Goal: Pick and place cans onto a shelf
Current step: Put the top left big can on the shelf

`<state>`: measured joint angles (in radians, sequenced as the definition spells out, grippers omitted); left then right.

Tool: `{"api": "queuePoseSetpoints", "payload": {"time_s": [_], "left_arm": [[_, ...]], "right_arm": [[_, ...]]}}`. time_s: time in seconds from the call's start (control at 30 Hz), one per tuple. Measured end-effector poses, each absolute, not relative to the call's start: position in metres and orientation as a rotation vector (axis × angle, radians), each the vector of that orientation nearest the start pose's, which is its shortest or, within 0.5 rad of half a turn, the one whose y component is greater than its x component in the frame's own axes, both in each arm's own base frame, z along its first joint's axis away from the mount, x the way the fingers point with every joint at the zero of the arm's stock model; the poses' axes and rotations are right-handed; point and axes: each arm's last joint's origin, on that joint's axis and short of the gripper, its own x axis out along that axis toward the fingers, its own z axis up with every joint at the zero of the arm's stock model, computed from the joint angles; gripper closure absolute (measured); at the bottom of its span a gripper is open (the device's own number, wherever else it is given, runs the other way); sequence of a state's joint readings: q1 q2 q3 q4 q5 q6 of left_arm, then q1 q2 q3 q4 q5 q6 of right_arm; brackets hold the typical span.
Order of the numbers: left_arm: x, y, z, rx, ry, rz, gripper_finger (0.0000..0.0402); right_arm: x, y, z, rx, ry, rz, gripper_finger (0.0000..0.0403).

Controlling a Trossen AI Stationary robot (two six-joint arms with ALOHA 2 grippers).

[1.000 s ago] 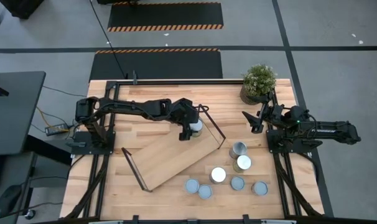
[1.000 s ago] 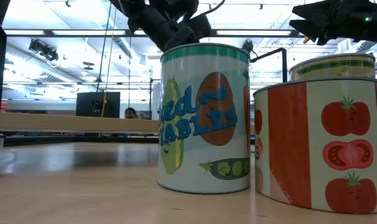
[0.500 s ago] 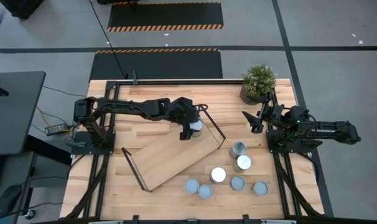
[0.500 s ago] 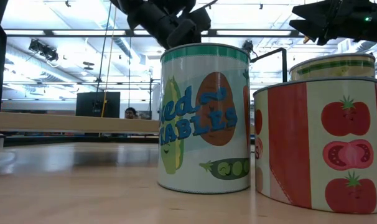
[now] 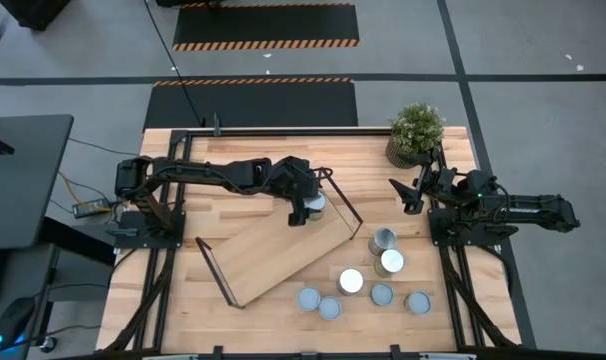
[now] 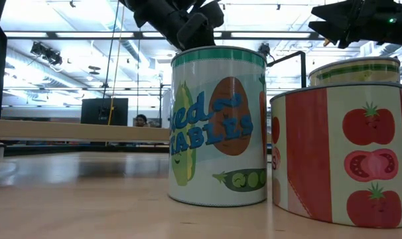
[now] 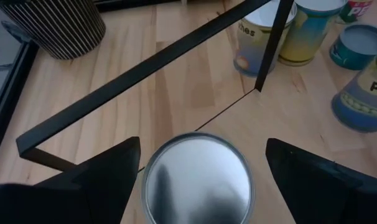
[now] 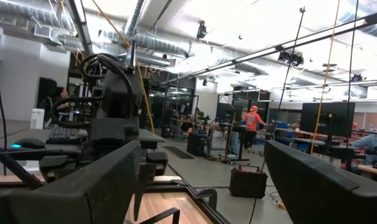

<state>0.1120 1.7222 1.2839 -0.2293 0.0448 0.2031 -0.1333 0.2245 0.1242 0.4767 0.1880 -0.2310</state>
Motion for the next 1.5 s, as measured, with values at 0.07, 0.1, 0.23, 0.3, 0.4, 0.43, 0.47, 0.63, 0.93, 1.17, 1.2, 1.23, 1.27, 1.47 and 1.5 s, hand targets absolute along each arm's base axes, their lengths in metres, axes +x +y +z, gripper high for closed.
{"api": "queuePoseSetpoints", "payload": {"time_s": [0.07, 0.1, 0.23, 0.3, 0.4, 0.43, 0.47, 0.63, 0.93, 1.17, 1.2, 1.23, 1.27, 1.47, 1.5], "left_arm": [[0.381, 0.042, 0.256, 0.144, 0.662, -0.002, 0.0049], [0.381, 0.041, 0.257, 0.144, 0.657, -0.002, 0.0049], [0.379, 0.041, 0.262, 0.135, 0.640, 0.001, 0.0049], [0.378, 0.041, 0.263, 0.097, 0.639, 0.000, 0.0049], [0.373, 0.037, 0.272, -0.004, 0.621, -0.028, 0.0049], [0.371, 0.034, 0.277, -0.029, 0.607, -0.048, 0.0049], [0.369, 0.030, 0.281, -0.041, 0.599, -0.064, 0.0049], [0.366, -0.013, 0.291, 0.060, 0.561, -0.075, 0.0055], [0.367, -0.067, 0.280, -0.011, 0.575, 0.036, 0.0079], [0.358, -0.072, 0.270, -0.022, 0.686, 0.111, 0.0108], [0.355, -0.073, 0.267, -0.005, 0.725, 0.119, 0.0111], [0.352, -0.073, 0.264, 0.009, 0.761, 0.124, 0.0114], [0.350, -0.073, 0.262, 0.019, 0.798, 0.126, 0.0116], [0.350, -0.065, 0.256, -0.003, 0.848, 0.117, 0.0130], [0.353, -0.066, 0.255, -0.018, 0.841, 0.095, 0.0132]], "right_arm": [[0.100, -0.019, 0.233, -0.216, -0.339, -0.360, 0.0054], [0.100, -0.019, 0.233, -0.216, -0.339, -0.360, 0.0054], [0.100, -0.019, 0.233, -0.216, -0.339, -0.360, 0.0054], [0.100, -0.019, 0.233, -0.216, -0.339, -0.360, 0.0054], [0.100, -0.019, 0.232, -0.216, -0.334, -0.359, 0.0054], [0.101, -0.019, 0.232, -0.217, -0.332, -0.357, 0.0054], [0.101, -0.019, 0.232, -0.220, -0.330, -0.354, 0.0054], [0.101, -0.018, 0.233, -0.228, -0.340, -0.332, 0.0054], [0.109, -0.017, 0.241, -0.212, -0.246, -0.241, 0.0054], [0.121, -0.019, 0.241, -0.209, -0.237, -0.243, 0.0054], [0.122, -0.019, 0.241, -0.209, -0.238, -0.243, 0.0054], [0.123, -0.019, 0.242, -0.210, -0.243, -0.244, 0.0054], [0.124, -0.019, 0.242, -0.214, -0.245, -0.244, 0.0054], [0.127, -0.019, 0.242, -0.232, -0.251, -0.248, 0.0054], [0.127, -0.019, 0.242, -0.233, -0.249, -0.248, 0.0054]]}}
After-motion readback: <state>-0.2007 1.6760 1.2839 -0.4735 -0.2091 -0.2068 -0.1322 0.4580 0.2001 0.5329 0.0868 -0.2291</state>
